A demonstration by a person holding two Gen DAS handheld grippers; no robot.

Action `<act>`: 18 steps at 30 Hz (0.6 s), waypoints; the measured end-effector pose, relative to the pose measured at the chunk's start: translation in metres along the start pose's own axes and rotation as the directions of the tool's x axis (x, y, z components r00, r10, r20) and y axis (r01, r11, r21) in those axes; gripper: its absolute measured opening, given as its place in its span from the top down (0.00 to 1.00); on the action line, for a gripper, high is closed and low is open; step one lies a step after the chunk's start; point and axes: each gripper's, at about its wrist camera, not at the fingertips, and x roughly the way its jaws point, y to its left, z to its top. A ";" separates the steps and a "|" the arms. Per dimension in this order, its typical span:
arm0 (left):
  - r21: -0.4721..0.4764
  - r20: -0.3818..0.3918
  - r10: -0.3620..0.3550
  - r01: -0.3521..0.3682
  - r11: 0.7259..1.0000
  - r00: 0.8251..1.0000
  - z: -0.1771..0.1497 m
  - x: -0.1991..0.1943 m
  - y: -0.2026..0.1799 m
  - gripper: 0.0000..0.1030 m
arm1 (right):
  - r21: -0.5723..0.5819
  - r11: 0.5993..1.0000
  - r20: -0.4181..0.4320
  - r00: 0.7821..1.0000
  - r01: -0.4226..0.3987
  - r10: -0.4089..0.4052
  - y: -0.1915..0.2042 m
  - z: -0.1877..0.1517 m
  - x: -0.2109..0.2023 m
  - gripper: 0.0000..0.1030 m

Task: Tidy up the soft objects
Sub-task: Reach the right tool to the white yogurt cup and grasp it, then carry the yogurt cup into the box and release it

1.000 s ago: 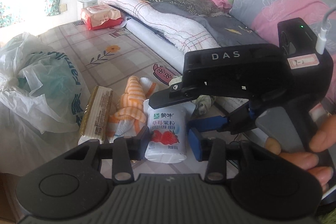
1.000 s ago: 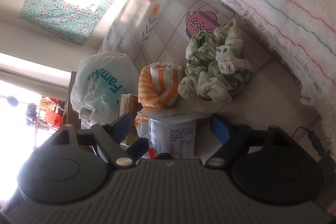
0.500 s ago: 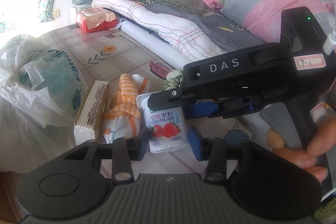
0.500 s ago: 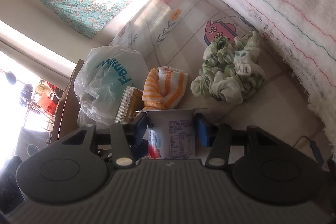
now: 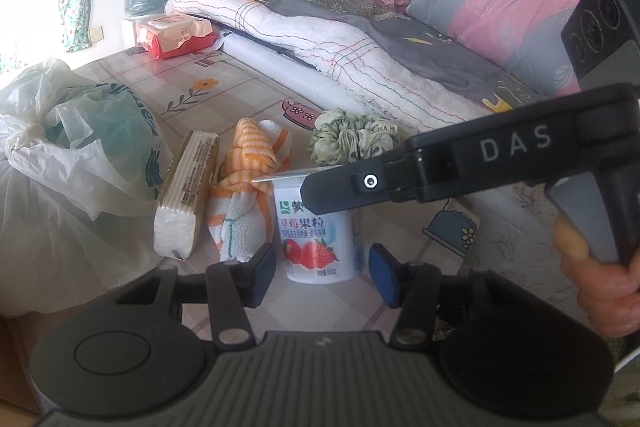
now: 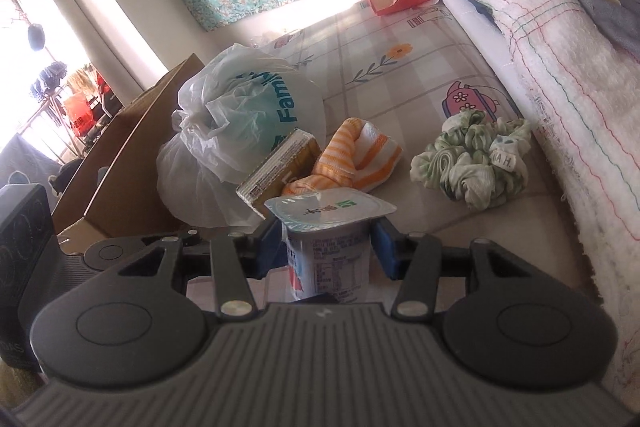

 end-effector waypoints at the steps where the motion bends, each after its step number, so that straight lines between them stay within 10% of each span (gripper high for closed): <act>1: 0.005 0.000 0.000 0.000 1.000 1.000 -0.001 -0.001 -0.001 0.49 | 0.003 1.000 -0.002 1.000 -0.017 0.017 0.000 -0.001 -0.002 0.53; 18: -0.009 -0.009 -0.011 0.011 1.000 1.000 -0.012 -0.008 0.001 0.49 | 0.216 0.969 0.014 0.993 -0.121 0.121 -0.026 -0.008 -0.015 0.51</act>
